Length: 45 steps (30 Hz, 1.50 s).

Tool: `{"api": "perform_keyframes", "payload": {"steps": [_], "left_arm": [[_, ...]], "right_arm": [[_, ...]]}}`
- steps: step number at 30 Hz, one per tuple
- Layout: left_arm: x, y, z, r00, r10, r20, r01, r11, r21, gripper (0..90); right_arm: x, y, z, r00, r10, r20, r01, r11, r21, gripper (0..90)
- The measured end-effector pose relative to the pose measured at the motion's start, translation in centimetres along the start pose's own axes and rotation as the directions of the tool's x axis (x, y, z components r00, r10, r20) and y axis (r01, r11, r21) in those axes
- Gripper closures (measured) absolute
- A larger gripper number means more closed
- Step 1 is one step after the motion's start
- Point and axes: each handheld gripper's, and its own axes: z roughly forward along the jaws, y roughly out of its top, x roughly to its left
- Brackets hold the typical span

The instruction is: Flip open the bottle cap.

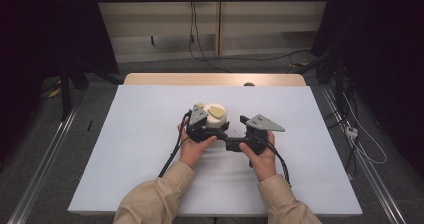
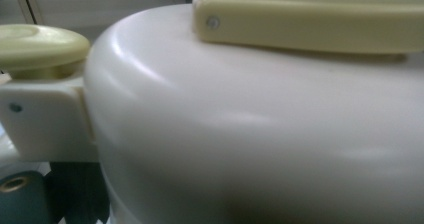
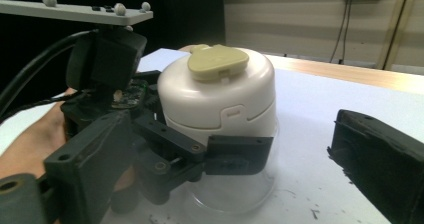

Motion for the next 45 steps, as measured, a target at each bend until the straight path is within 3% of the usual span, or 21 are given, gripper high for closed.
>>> {"api": "perform_keyframes", "payload": {"steps": [10, 17, 20, 24, 30, 33, 41, 45], "left_arm": [[0.0, 0.0, 0.0, 1.0000, -0.004, -0.003, 0.004, 1.0000, -0.002, 5.7], [0.0, 0.0, 0.0, 1.0000, 0.004, 0.001, -0.004, 1.0000, -0.004, 5.7], [0.1, 0.0, 0.0, 1.0000, 0.007, 0.002, -0.007, 1.0000, -0.004, 5.7], [0.0, 0.0, 0.0, 1.0000, 0.003, 0.000, -0.003, 1.0000, -0.004, 5.7], [0.0, 0.0, 0.0, 1.0000, 0.005, -0.003, -0.005, 1.0000, 0.001, 5.7], [0.0, 0.0, 0.0, 1.0000, 0.003, -0.002, -0.003, 1.0000, 0.000, 5.7], [0.0, 0.0, 0.0, 1.0000, 0.004, -0.005, -0.004, 1.0000, 0.001, 5.7], [0.0, 0.0, 0.0, 1.0000, 0.004, -0.005, -0.004, 1.0000, 0.001, 5.7]], "right_arm": [[0.1, 0.2, 0.7, 0.9998, 0.001, -0.017, 0.000, 0.999, 0.032, 3.6], [0.3, 0.7, 0.5, 0.9977, -0.005, -0.068, 0.007, 0.999, 0.037, 18.2], [0.1, 0.9, 0.0, 0.9981, -0.001, -0.061, 0.002, 1.000, 0.024, 20.9], [-0.2, 1.3, -0.5, 0.9978, 0.010, -0.066, -0.010, 1.000, -0.006, 31.4], [-0.8, 1.8, -0.3, 0.9972, 0.005, -0.075, -0.005, 1.000, 0.007, 53.4], [-0.8, 2.1, -0.2, 0.9978, -0.033, -0.058, 0.034, 0.999, 0.012, 63.1], [-1.1, 2.5, 0.0, 0.9964, -0.064, -0.056, 0.067, 0.996, 0.051, 89.4], [-1.1, 2.5, 0.3, 0.9939, -0.080, -0.075, 0.086, 0.994, 0.069, 90.0]]}}
